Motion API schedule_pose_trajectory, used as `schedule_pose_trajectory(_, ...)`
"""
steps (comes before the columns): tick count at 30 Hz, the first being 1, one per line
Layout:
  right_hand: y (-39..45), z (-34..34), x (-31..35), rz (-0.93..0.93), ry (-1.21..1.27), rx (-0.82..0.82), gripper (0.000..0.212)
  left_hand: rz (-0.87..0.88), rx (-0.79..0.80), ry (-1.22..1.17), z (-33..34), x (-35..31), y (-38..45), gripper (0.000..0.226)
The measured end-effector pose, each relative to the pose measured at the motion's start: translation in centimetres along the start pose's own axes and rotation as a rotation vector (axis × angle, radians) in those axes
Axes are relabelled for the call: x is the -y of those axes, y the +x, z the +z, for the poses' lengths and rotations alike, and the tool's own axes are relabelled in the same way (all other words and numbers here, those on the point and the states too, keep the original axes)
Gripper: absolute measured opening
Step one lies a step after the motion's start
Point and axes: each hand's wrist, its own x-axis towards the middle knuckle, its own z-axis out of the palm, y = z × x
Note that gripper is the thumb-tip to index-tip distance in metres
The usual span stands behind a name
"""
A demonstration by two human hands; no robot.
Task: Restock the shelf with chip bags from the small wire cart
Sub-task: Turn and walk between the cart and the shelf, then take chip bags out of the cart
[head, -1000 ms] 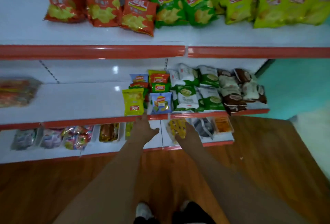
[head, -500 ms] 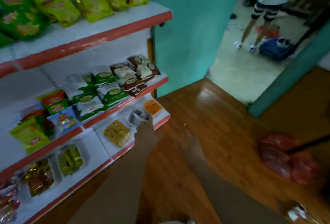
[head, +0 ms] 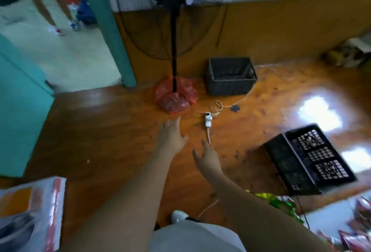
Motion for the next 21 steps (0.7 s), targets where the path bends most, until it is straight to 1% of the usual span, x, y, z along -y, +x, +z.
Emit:
schedule_pose_trajectory(3, -0.7, -2.4, -4.9, 0.227, 0.075, -0.053, 0.060, 0.184, 0.128, 0.075, 2.7, -5.3, 1.2, 0.075)
schedule_pose_trajectory(5, -1.6, -3.6, -7.5, 0.371, 0.147, -0.131, 0.060, 0.289, 0.217, 0.106, 5.2, -8.3, 2.2, 0.076)
schedule_pose_trajectory(6, -2.1, -3.8, -8.4, 0.429, 0.186, -0.180, 0.058, 0.314, 0.260, 0.112, 6.3, -9.1, 2.7, 0.077)
schedule_pose_trajectory(9, -4.2, -4.4, -10.3, 0.647, 0.342, -0.331, 0.059, 0.468, 0.405, 0.170, 9.5, -12.3, 2.8, 0.078)
schedule_pose_trajectory(12, -6.0, -4.0, -11.6, 0.819, 0.476, -0.404, 0.062, 0.613, 0.504, 0.235, 12.3, -14.9, 2.5, 0.078)
schedule_pose_trajectory(14, -6.9, -3.4, -12.5, 0.875, 0.522, -0.436, 0.062, 0.644, 0.538, 0.253, 14.0, -16.2, 2.4, 0.076)
schedule_pose_trajectory(16, -8.2, -2.6, -13.6, 0.910, 0.524, -0.429, 0.062, 0.636, 0.584, 0.273, 15.9, -17.1, 1.9, 0.075)
schedule_pose_trajectory(18, -9.4, -1.9, -15.4, 0.952, 0.507, -0.388, 0.064, 0.627, 0.646, 0.303, 18.2, -17.8, 1.1, 0.075)
schedule_pose_trajectory(21, -10.6, -0.5, -20.0, 1.073, 0.575, -0.321, 0.064, 0.646, 0.703, 0.373, 21.9, -18.9, 0.1, 0.075)
